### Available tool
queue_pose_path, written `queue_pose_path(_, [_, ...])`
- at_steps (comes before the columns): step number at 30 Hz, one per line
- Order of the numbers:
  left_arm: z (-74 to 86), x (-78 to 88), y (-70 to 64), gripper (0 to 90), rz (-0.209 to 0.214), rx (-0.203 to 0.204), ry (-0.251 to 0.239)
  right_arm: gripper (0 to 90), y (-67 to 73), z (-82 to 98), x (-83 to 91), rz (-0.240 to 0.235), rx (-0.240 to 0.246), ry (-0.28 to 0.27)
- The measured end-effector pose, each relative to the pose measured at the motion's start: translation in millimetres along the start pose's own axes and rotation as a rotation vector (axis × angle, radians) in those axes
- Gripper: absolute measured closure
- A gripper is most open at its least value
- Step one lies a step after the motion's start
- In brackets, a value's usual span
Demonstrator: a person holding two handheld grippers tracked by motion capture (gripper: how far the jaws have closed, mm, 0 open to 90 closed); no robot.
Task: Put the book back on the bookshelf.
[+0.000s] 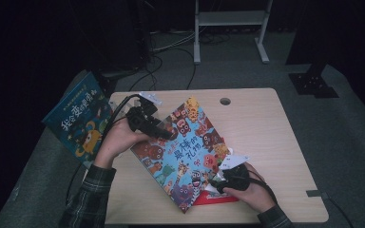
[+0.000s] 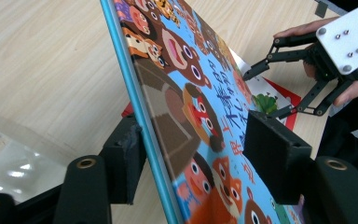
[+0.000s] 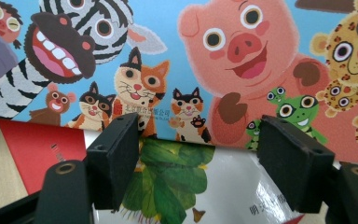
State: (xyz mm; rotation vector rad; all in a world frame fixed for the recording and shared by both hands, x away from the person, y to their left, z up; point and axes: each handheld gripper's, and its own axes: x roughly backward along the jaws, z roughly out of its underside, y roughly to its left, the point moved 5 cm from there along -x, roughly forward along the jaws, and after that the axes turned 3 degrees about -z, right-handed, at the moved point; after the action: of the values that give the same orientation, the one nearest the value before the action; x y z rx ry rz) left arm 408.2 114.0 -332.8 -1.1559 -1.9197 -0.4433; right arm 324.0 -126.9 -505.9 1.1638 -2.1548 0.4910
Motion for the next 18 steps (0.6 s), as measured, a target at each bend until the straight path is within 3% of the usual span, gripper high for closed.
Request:
queue_pose_path(7, [-12.1,-2.2,-2.1,47.8,-0.005,-0.018,0.035,28.4,5.0,-4.2,-5.1,0.003,0.006,-0.019])
queue_pose_path(11, [-17.7,-5.6,-7.6,56.6,0.043,-0.035,0.049,28.7,5.2,-6.5,-8.5,0.003,0.0,-0.028])
queue_pose_path(13, [-19.5,-7.5,-9.0,56.7,0.017,-0.046,0.073,29.0,5.4,-7.8,-11.3,-0.005,-0.006,-0.041])
queue_pose_path(18, [-21.7,-6.0,-5.8,60.8,0.051,0.002,0.08,31.2,5.0,-7.9,-11.8,-0.003,-0.022,-0.046])
